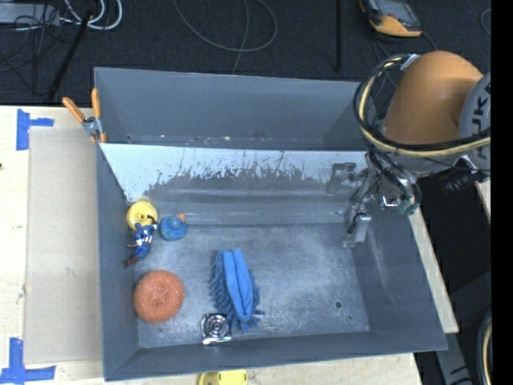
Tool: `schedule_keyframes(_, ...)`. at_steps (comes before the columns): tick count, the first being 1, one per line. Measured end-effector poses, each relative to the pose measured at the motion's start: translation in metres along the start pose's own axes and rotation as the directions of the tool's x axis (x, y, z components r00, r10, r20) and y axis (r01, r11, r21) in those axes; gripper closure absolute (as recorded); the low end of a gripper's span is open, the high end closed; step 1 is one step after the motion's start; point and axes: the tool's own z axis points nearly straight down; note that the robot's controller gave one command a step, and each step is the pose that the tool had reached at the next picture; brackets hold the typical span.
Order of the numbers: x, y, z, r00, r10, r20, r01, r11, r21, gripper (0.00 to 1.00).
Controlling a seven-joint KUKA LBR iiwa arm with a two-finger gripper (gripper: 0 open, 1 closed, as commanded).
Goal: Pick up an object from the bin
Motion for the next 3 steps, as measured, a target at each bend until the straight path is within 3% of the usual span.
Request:
schedule_keyframes(1,0.007,0.013,0.010,0.996,-0.085,0.012,0.084,0.996,0.004,0.00)
schedule_keyframes(2,0.007,0.033,0.012,0.992,-0.125,0.003,0.125,0.992,0.000,0.00)
schedule_keyframes(3,-0.002,0.059,0.017,1.000,-0.007,0.009,0.007,1.000,0.000,0.00)
